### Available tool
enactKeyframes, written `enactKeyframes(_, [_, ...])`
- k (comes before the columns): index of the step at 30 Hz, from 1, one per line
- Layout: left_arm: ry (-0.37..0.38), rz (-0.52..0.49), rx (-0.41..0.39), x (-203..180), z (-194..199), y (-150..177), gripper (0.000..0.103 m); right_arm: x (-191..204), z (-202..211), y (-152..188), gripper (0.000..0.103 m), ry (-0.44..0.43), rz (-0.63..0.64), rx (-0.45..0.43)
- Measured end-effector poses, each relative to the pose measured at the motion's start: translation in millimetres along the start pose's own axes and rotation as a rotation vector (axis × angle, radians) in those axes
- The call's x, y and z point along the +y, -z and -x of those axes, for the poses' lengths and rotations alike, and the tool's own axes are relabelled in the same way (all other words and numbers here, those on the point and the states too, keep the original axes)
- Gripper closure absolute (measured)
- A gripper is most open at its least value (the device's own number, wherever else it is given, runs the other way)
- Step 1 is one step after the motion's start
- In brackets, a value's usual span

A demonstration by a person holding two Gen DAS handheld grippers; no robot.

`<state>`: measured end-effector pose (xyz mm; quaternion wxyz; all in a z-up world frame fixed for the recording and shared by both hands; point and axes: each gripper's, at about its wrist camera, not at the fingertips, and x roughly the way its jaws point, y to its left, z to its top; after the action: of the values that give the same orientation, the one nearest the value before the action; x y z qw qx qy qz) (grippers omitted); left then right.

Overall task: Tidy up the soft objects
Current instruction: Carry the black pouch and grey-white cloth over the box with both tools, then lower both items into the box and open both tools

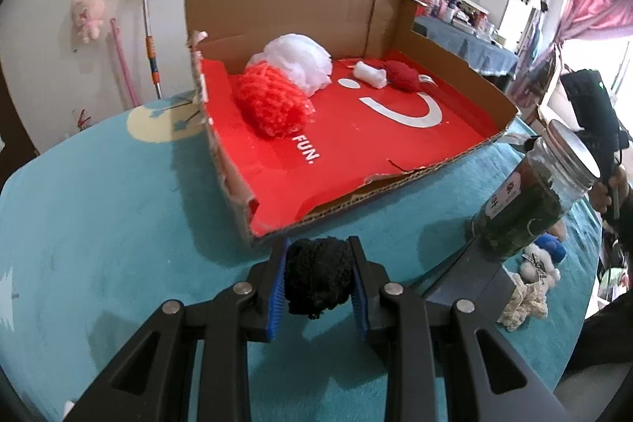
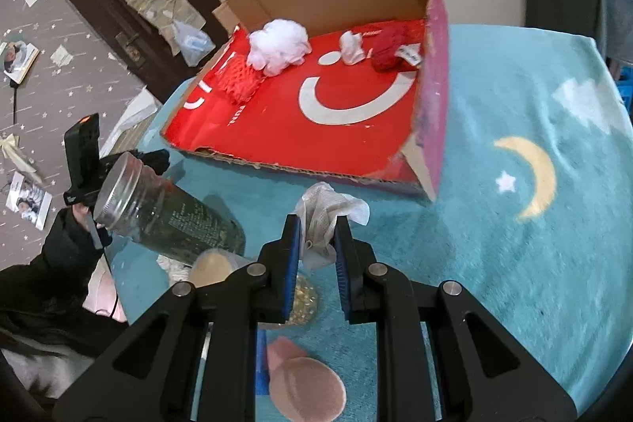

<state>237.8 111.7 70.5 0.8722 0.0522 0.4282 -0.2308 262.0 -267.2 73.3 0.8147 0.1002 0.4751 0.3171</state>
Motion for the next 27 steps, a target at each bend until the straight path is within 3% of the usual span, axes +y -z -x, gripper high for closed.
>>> enactKeyframes(7, [0.027, -0.052, 0.003, -12.3, 3.9, -21.7, 0.073, 19.2, -4.6, -20.3, 0.087, -0.027, 0.076, 0.044])
enactKeyframes(14, [0.054, -0.131, -0.025, -44.8, 0.2, -54.8, 0.073, 37.4, -14.1, -48.6, 0.087, -0.030, 0.124, 0.021])
enactKeyframes(18, [0.062, -0.161, 0.002, -65.1, -18.2, -80.0, 0.073, 45.0, -28.6, -72.1, 0.087, -0.005, 0.125, 0.013])
enactKeyframes(27, [-0.019, -0.194, 0.096, -80.2, -77.2, -135.5, 0.073, 50.1, -82.1, -138.3, 0.087, 0.079, 0.112, 0.075])
